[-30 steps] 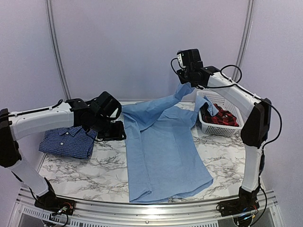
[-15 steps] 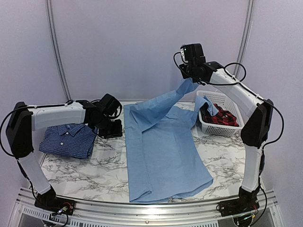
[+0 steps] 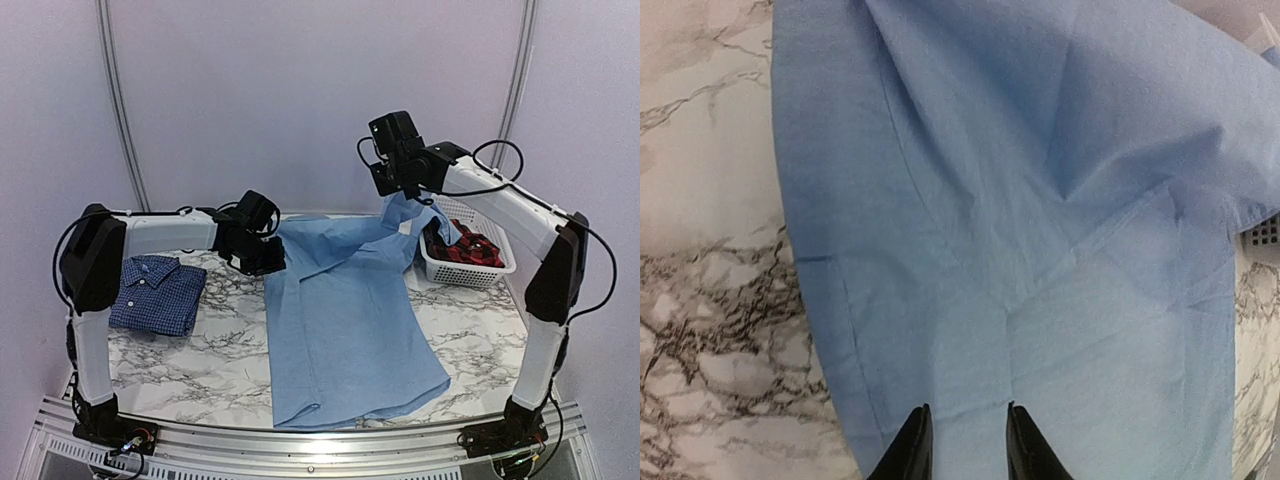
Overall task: Fold and stack the long sleeve shirts
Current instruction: Fold the flattened shirt at the center of the board.
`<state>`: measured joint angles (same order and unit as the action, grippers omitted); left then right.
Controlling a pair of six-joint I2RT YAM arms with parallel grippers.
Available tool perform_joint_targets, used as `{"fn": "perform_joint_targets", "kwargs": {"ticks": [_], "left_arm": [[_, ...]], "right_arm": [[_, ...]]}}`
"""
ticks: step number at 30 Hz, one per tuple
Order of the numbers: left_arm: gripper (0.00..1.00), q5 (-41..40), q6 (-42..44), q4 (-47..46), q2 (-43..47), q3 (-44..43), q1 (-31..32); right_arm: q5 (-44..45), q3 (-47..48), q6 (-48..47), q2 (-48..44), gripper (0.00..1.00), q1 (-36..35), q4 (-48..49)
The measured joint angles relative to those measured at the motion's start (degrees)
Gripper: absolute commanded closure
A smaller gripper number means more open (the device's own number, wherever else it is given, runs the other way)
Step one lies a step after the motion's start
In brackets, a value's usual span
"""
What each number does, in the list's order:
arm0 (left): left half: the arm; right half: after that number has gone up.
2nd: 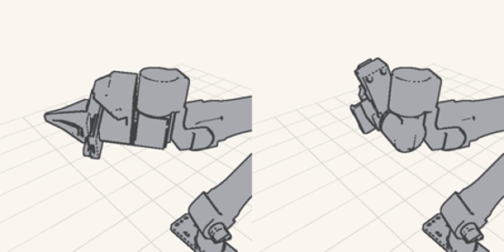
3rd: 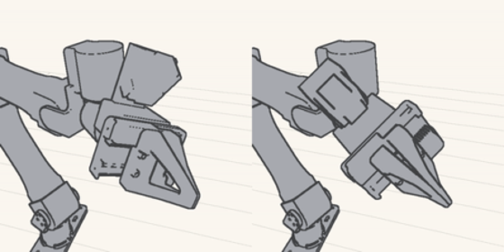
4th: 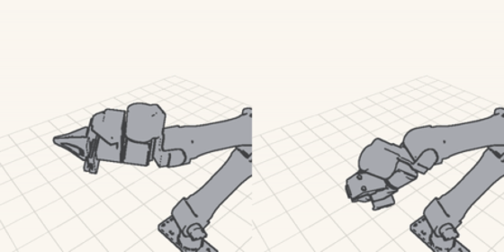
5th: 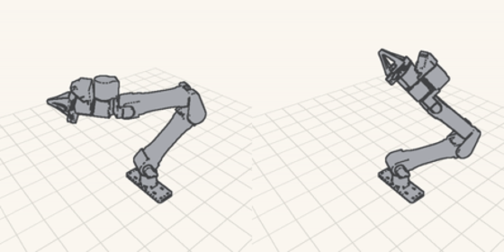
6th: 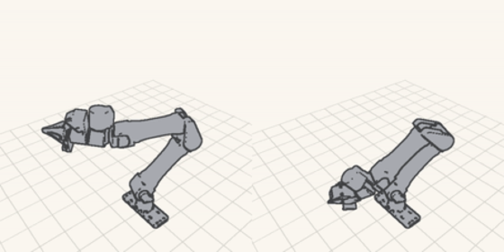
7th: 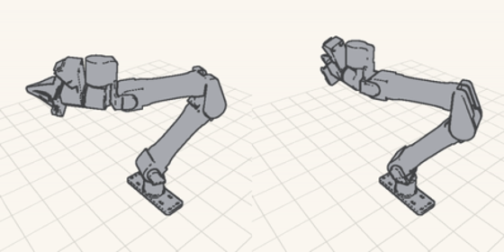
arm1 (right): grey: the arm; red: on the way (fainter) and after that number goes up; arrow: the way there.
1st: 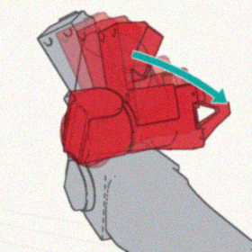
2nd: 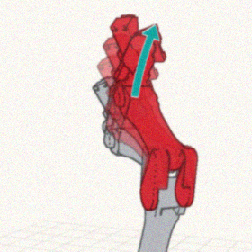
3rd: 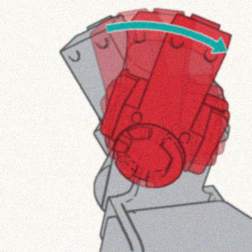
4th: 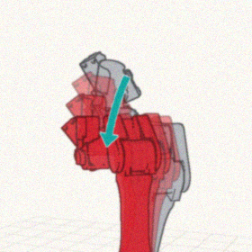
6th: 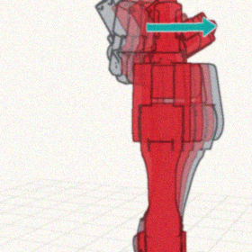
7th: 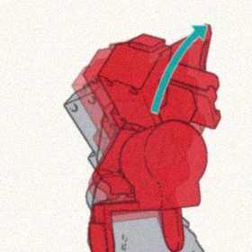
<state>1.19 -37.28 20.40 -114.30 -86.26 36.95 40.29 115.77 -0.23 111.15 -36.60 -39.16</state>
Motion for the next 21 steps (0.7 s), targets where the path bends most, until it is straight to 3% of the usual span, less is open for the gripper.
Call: {"fn": "perform_joint_targets", "kwargs": {"ticks": [4, 11, 21], "left_arm": [[0.75, 0.5, -1.0, -3.5, -7.1, -5.9, -1.5], [0.74, 0.7, -3.8, -7.3, -16.8, -13.4, -3.8], [0.66, 4.5, -7.1, -15.2, -20.2, -17.2, -4.8]], "right_arm": [[0.4, -7.5, 1.2, -6.4, 1.0, -3.2, 0.1], [0.3, -11.3, 3.2, -14.1, 1.0, -7.0, 2.1], [0.3, -11.5, 6.0, -15.0, 1.0, -11.8, 1.2]]}}
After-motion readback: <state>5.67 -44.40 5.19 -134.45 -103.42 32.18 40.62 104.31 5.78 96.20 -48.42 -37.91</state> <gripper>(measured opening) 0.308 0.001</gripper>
